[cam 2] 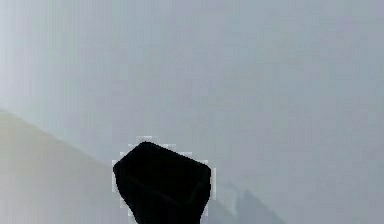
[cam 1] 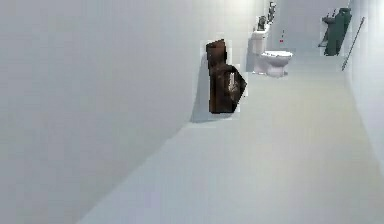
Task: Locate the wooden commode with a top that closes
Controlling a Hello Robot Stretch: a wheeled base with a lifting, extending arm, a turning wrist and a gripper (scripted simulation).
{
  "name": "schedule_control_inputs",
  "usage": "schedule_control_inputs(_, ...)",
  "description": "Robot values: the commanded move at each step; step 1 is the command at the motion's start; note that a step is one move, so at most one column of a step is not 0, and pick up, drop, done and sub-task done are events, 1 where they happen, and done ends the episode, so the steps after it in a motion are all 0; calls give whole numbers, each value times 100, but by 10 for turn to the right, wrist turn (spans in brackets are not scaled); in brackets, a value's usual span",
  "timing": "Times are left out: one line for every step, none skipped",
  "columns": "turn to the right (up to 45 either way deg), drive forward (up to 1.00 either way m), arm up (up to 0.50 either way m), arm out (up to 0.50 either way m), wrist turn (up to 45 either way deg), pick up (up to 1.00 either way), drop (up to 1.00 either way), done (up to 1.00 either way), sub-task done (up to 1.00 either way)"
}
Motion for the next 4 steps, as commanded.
schedule_control_inputs(270, 0, 0, 0, 0, 0, 0, 0, 0)
schedule_control_inputs(0, 100, 0, 0, 0, 0, 0, 0, 0)
schedule_control_inputs(0, 100, 0, 0, 0, 0, 0, 0, 0)
schedule_control_inputs(90, 0, 0, 0, 0, 0, 0, 0, 0)
